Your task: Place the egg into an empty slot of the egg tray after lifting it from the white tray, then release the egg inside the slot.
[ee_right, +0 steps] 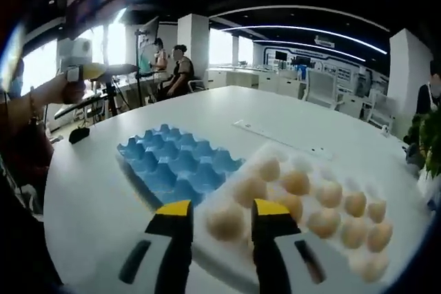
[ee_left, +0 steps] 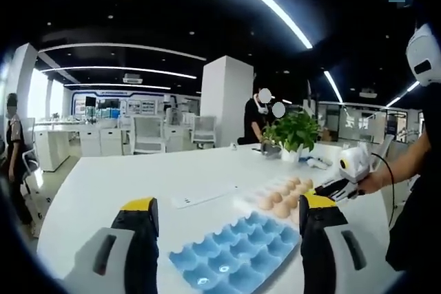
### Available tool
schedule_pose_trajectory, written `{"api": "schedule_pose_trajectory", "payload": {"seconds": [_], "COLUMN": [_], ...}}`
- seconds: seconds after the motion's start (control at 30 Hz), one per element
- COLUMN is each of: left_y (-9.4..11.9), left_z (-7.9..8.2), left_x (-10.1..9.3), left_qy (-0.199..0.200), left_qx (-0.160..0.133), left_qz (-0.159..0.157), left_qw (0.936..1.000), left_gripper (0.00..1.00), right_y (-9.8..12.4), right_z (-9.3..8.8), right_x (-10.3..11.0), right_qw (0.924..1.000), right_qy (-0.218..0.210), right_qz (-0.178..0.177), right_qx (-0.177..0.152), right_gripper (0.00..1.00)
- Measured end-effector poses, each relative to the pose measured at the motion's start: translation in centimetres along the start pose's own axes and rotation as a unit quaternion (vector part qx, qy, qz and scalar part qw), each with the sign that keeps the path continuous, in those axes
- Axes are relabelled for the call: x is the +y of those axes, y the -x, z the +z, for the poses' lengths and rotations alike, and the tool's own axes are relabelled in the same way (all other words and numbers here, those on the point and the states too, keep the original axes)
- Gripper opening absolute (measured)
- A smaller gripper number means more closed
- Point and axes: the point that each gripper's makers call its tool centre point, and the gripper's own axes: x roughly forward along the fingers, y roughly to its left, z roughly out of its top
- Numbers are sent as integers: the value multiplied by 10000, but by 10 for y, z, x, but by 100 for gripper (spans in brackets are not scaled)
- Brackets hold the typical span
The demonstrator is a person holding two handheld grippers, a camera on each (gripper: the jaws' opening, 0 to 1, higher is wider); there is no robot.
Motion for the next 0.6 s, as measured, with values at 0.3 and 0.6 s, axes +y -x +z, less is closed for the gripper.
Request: {"api": "schedule_pose_trajectory", "payload": {"seconds": [0.3,0.6], "left_y": [3,4], "left_z": [1,2], "left_x": [8,13], "left_qy": [56,85], "left_qx": [-30,-64], "left_qz": [65,85], "left_qw": [10000,9999], "left_gripper": [84,82], "right_y": [-10,-11], "right_z": [-16,-26], "right_x": [3,1], "right_qw": [9990,9897], "right_qy": [47,985], "right_qz": [6,-42], "right_qx": [452,1039], "right_gripper": [29,26]}}
